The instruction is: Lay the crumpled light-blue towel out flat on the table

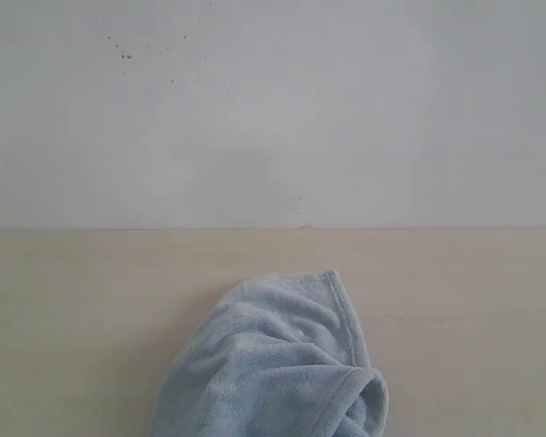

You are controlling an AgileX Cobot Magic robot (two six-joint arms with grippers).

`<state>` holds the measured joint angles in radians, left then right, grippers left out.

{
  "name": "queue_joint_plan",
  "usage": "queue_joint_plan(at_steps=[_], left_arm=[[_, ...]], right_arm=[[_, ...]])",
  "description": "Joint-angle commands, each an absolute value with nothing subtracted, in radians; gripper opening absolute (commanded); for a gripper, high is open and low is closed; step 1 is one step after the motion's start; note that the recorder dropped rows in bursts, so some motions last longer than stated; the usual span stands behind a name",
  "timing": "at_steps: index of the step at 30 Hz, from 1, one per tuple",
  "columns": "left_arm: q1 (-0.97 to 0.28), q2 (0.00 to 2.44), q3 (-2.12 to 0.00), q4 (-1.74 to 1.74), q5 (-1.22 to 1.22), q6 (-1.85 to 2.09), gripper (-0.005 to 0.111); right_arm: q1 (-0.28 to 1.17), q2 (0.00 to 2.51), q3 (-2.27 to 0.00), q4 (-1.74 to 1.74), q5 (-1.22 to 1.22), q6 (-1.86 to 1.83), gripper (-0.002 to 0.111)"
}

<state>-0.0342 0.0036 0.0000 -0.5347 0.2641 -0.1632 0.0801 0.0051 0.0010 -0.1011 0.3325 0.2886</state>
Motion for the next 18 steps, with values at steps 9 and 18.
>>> queue_joint_plan(at_steps=[9,18], left_arm=[[-0.033,0.0,-0.031,-0.581,-0.424,-0.149,0.004],[-0.033,0.233,-0.446,-0.111,-0.599,-0.137,0.004]], right_arm=[[0.079,0.0,0.0,-0.107,0.322,0.285,0.0],[0.079,0.0,0.0,-0.107,0.322,0.285,0.0]])
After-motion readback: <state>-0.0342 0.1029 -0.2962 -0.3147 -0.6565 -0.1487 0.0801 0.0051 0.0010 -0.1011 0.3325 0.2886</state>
